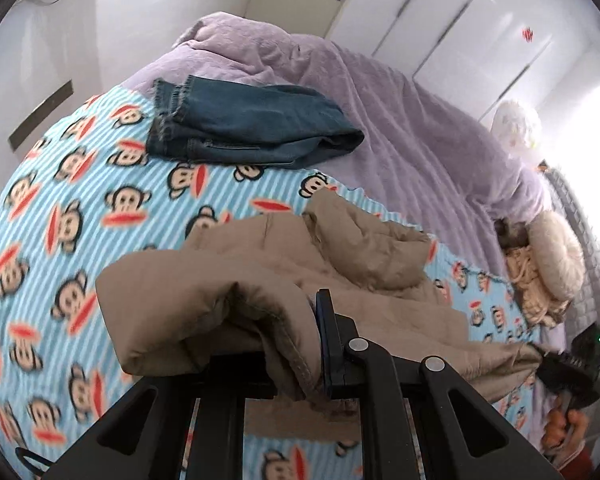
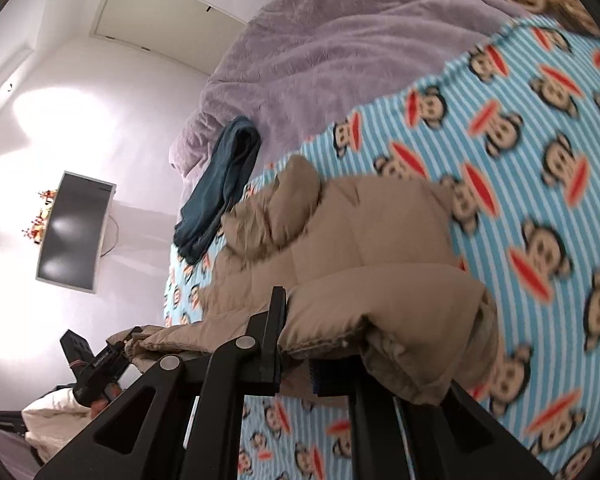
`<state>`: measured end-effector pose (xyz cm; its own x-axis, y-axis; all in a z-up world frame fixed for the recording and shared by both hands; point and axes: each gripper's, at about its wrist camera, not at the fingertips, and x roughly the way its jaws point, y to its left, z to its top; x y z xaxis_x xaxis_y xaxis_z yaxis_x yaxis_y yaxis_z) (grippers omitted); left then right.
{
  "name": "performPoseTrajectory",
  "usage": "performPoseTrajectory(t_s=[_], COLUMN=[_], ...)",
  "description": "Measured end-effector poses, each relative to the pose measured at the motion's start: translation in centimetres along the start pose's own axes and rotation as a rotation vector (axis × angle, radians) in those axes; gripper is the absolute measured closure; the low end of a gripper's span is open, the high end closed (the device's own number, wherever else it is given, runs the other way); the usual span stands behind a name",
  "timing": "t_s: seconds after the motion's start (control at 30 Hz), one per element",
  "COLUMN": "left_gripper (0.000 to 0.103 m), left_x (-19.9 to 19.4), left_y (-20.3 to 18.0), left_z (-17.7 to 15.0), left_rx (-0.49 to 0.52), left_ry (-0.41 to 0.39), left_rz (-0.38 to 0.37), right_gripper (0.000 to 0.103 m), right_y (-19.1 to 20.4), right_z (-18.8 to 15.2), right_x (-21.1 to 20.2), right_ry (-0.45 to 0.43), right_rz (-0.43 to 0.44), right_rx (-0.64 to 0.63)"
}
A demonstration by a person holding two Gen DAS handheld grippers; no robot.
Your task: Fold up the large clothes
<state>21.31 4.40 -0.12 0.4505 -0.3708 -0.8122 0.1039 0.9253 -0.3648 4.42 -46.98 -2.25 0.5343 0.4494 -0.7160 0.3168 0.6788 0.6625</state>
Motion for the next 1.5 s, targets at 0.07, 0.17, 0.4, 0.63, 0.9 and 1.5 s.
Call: performPoseTrajectory(t_s=[0.07,0.17,0.4,0.63,0.9,1.5], left_gripper=[0.087,0.087,0.087,0.086,0.022,0.027], left_x=[2.4,6.4,16.1,21.5,18.5,17.8], left_y=[0.4,1.1,2.7,3.2,1.9,2.1], left_z=[1.6,3.5,5.4,5.1,4.9,5.3], left_rx=[0.020,0.037,0.035,0.067,0.151,0.221], left_ry=[0.035,0.083,0.206,0.220,0.165,0.066], left_rz=[0.006,0.022,0.089,0.117,0.134,0.287], right_gripper=[0.092,0.092,0.092,0.092,0.081,0.081], right_y=[0.0,-0.4,-3.3,-6.9,-6.9,-3.3], right_z=[1.4,3.7,7.8,8.4,8.4,5.6], right_x=[1.7,4.2,12.5,17.4,17.2,13.5], right_ry=[0.003,0.010,0.055,0.098,0.091,0.052], right_rz=[-0.024,-0.058,-0.156,-0.172,-0.138,-0.340], right_rx=[0.014,0.021,0.081,0.162,0.175,-0.119])
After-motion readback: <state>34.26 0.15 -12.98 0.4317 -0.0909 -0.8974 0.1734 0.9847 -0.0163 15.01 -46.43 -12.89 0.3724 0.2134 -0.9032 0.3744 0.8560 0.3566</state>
